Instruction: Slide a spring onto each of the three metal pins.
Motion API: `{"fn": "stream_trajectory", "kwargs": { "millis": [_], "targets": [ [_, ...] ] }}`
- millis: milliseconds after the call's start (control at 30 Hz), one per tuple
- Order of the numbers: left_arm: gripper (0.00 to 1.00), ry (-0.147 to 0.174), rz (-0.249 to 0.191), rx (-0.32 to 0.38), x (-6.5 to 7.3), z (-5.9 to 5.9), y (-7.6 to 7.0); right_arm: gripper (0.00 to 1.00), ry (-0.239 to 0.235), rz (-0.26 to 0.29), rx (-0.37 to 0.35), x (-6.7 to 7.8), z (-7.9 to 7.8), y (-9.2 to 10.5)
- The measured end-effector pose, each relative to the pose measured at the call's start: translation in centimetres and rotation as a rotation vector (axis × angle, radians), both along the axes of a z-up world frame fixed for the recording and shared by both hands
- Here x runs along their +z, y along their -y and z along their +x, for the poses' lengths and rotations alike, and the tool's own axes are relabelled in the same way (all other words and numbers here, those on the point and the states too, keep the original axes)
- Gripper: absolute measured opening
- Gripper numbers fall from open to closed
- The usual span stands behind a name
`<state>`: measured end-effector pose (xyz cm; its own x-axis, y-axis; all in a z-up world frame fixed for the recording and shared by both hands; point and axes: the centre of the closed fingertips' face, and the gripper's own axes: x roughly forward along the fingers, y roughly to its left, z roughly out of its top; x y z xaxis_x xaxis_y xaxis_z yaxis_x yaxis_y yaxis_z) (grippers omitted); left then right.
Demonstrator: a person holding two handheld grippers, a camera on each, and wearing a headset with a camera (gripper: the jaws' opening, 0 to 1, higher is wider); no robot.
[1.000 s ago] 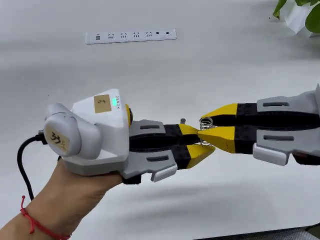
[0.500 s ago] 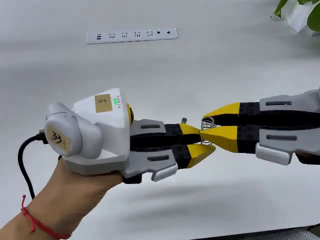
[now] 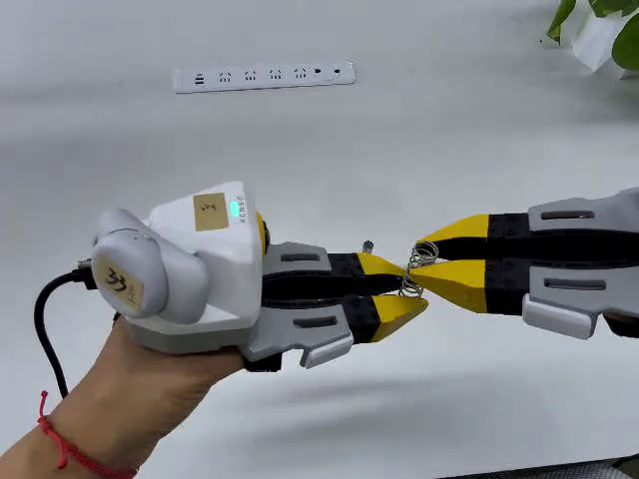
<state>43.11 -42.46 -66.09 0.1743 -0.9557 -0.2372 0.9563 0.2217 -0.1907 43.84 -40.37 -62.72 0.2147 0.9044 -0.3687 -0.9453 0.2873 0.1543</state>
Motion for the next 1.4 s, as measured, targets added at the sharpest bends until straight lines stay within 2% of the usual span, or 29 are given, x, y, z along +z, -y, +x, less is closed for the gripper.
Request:
{"fn": "stream_trajectory", "kwargs": {
  "millis": [167,267,300,433,533,567,700,800,900,967,1200,1400],
  "targets": [
    [0.10,0.007,0.016,-0.010,-0.1,-0.1,0.0,0.16,-0.007,-0.027,0.020,-0.2,-0.3,0.2],
    [0.10,0.017,0.037,-0.021,-0.4,-0.2,-0.1,0.19,0.004,-0.082,0.072,-0.6,-0.7,0.6],
    [0.10,0.022,0.048,-0.027,-0.5,-0.2,-0.1,0.19,0.022,-0.120,0.102,-0.7,-0.8,0.8],
    [0.10,0.035,0.074,-0.045,-0.9,-0.3,0.0,0.23,0.050,-0.197,0.192,-0.5,-0.8,1.0],
    [0.10,0.038,0.092,-0.054,-1.3,-0.3,0.0,0.26,0.095,-0.304,0.302,-0.7,-0.7,1.3],
    [0.10,0.041,0.096,-0.057,-1.4,-0.3,0.0,0.26,0.096,-0.314,0.316,-0.8,-0.7,1.3],
    [0.10,0.060,0.127,-0.080,-1.8,-0.5,0.0,0.27,0.123,-0.417,0.444,-0.9,-0.4,1.1],
    [0.10,0.073,0.148,-0.092,-2.2,-0.6,0.0,0.27,0.107,-0.467,0.534,-1.3,-0.8,0.8],
    [0.10,0.083,0.171,-0.100,-2.6,-0.6,0.0,0.26,0.114,-0.535,0.614,-2.1,-1.1,0.6],
    [0.10,0.095,0.186,-0.107,-2.8,-0.7,0.0,0.26,0.110,-0.562,0.652,-2.4,-1.3,0.3],
    [0.10,0.119,0.213,-0.111,-3.1,-0.7,0.1,0.23,0.093,-0.636,0.721,-3.6,-1.9,-0.1],
    [0.10,0.129,0.219,-0.109,-3.2,-0.6,0.3,0.19,0.078,-0.662,0.727,-4.1,-2.0,0.0]
  ]
}}
